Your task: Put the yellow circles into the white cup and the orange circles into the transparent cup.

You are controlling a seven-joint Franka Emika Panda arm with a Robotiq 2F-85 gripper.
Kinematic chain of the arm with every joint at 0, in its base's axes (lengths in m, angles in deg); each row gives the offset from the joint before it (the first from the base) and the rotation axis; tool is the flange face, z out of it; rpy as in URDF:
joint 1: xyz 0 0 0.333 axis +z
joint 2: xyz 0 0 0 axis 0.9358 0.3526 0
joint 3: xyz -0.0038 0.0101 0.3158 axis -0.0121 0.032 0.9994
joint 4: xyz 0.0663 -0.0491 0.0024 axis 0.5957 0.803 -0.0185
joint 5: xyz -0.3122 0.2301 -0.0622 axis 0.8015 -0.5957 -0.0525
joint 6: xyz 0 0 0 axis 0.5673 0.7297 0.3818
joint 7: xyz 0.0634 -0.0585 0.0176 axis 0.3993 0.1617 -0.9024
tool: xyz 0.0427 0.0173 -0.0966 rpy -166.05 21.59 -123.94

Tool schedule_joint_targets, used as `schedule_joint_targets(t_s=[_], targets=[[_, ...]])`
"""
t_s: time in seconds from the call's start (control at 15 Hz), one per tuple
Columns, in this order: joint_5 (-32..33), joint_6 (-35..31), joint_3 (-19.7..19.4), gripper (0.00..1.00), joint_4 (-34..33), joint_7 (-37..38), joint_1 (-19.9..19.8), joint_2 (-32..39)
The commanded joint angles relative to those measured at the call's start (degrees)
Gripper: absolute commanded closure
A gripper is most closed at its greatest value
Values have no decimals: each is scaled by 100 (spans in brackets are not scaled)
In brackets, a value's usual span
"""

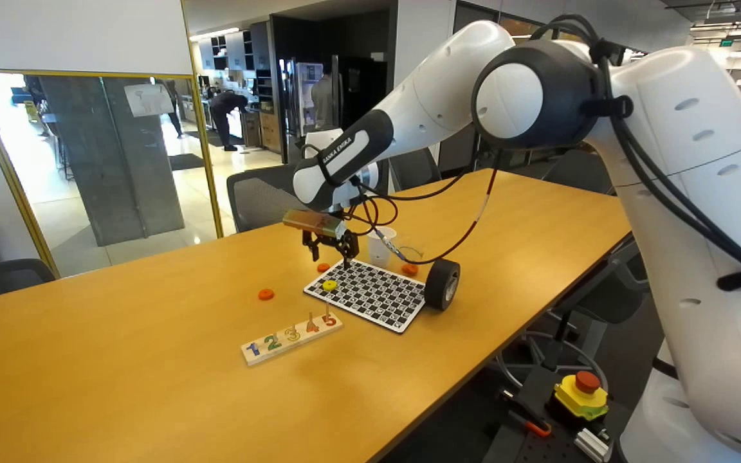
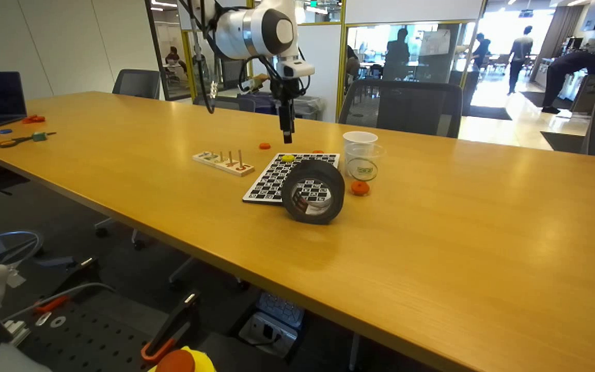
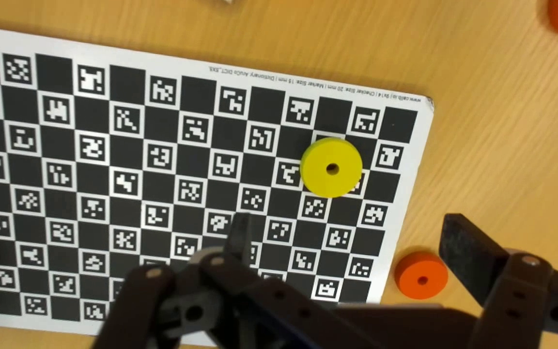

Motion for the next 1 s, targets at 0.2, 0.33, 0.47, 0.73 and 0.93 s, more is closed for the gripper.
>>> schedule_joint_targets(t_s=[0.2, 0.33, 0.47, 0.73, 0.93], targets=[[-209, 336, -27, 0, -915, -143, -42, 787], [-251, 374, -5, 0, -970, -193, -73, 865], [-287, 408, 0, 0, -941, -212, -71, 862], [-350, 456, 22, 0, -845, -264, -58, 815], [-403, 461, 55, 0, -834, -313, -69, 817]])
